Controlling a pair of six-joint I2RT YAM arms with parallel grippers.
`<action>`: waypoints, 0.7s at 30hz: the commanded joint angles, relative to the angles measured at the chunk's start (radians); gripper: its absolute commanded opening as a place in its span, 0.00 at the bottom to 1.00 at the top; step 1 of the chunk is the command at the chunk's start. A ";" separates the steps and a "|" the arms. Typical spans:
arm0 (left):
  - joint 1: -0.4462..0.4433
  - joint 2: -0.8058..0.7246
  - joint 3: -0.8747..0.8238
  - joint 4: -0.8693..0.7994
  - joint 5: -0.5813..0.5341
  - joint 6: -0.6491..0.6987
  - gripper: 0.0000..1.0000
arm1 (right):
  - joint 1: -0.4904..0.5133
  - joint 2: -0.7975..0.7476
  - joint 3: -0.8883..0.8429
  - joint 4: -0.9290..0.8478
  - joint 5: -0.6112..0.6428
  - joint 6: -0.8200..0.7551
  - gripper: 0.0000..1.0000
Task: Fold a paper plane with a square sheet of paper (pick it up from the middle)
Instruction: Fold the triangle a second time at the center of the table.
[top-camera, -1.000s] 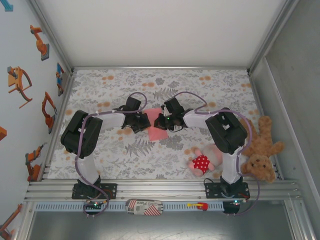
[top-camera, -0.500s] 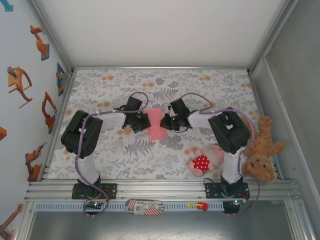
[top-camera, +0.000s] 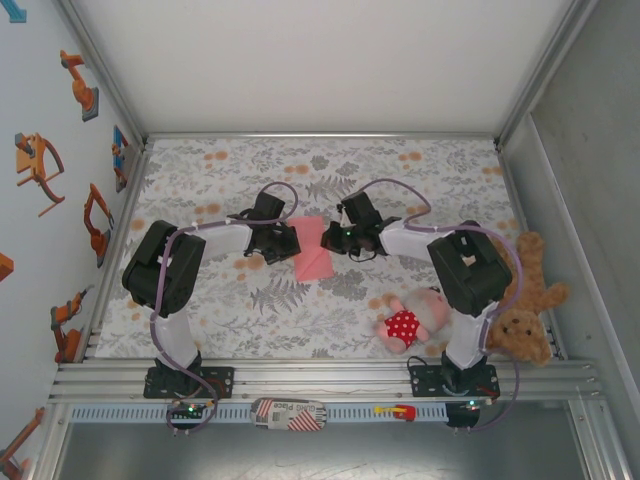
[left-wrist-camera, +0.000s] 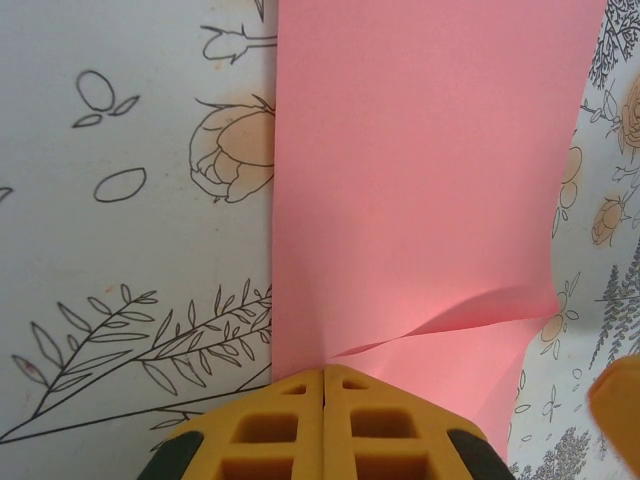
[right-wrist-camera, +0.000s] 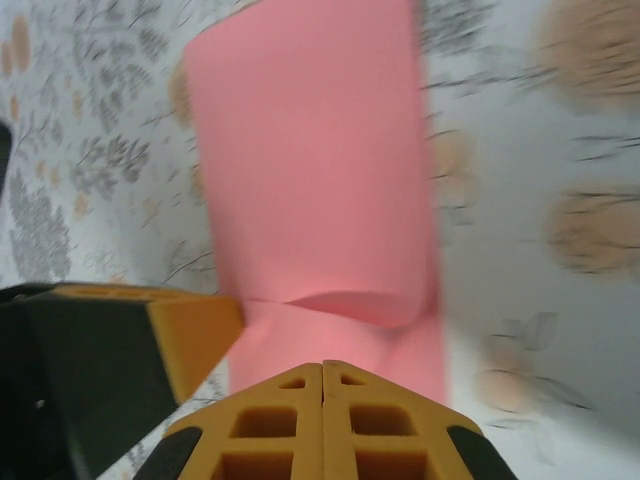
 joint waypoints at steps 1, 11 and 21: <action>0.010 0.042 -0.005 -0.092 -0.068 0.021 0.00 | 0.034 0.050 0.042 0.021 -0.039 0.026 0.00; 0.010 0.051 -0.007 -0.088 -0.052 0.018 0.00 | 0.053 0.135 0.116 0.008 -0.076 0.076 0.00; 0.010 0.046 -0.009 -0.087 -0.054 0.012 0.00 | 0.063 0.170 0.172 -0.108 -0.051 0.110 0.00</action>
